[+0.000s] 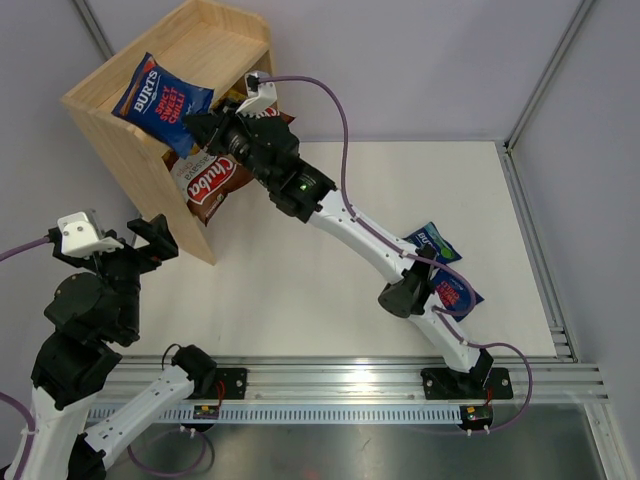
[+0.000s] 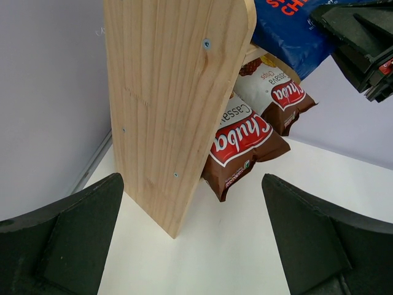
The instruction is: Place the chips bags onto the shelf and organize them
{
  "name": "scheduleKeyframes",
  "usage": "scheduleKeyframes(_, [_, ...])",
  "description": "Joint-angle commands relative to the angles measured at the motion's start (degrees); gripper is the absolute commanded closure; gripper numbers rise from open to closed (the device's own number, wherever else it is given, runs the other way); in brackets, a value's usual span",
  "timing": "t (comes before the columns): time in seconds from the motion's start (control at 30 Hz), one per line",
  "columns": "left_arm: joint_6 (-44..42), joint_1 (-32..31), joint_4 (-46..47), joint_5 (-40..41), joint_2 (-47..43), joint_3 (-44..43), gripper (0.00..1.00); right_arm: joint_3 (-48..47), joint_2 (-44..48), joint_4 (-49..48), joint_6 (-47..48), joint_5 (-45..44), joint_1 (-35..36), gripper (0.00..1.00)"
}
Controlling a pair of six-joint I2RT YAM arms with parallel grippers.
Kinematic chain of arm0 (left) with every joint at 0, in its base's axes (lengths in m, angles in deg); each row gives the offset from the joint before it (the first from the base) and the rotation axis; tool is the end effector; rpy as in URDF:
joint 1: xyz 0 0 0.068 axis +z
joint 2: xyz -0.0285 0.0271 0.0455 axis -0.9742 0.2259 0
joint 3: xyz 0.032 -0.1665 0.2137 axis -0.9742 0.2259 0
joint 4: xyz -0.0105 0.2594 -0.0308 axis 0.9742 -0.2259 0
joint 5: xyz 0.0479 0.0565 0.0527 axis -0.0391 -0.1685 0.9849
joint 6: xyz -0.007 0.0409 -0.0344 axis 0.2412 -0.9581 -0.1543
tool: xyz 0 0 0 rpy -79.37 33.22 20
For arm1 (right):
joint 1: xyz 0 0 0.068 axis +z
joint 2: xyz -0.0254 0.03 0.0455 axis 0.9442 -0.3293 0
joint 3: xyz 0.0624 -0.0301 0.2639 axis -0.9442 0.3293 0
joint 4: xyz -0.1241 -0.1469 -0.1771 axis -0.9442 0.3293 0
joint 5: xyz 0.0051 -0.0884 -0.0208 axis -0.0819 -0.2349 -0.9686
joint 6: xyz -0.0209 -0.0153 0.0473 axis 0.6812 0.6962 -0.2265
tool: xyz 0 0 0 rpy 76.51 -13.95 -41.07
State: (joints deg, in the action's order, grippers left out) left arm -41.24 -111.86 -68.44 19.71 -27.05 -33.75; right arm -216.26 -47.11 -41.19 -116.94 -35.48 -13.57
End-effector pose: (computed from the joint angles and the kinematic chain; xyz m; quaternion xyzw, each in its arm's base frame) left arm 0.0411 0.0028 0.4408 -0.1443 0.6821 -0.0037 0.7169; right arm 0.2888 0.4354 0.4689 -0.0391 0.6031 0.5334 0.5917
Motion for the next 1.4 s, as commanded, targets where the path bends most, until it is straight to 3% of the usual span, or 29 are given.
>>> scheduleKeyframes(0.0, [-0.44, 0.29, 1.59, -0.58, 0.33, -0.04, 0.02, -4.23, -2.24, -3.35, -2.33, -1.63, 1.06, 0.78])
scheduleKeyframes(0.67, [-0.61, 0.90, 2.12, -1.72, -0.55, 0.40, 0.02, -6.08, -8.04, -15.56, -1.19, 2.06, 1.85, 0.85])
scheduleKeyframes(0.87, [-0.61, 1.61, 2.12, -2.69, -0.64, 0.58, 0.02, -6.52, -9.62, -18.29, -0.13, 2.77, 2.12, 0.83])
scheduleKeyframes(1.1, [-0.79, 1.78, 2.21, -3.91, -0.46, 0.67, 0.02, -5.91, -6.48, -14.34, 6.27, 1.62, 1.77, 0.59])
scheduleKeyframes(1.37, [-0.97, 1.78, 2.12, -4.27, -0.28, 0.67, 0.03, -3.45, -0.93, -6.35, 10.15, -0.75, 0.89, 0.42])
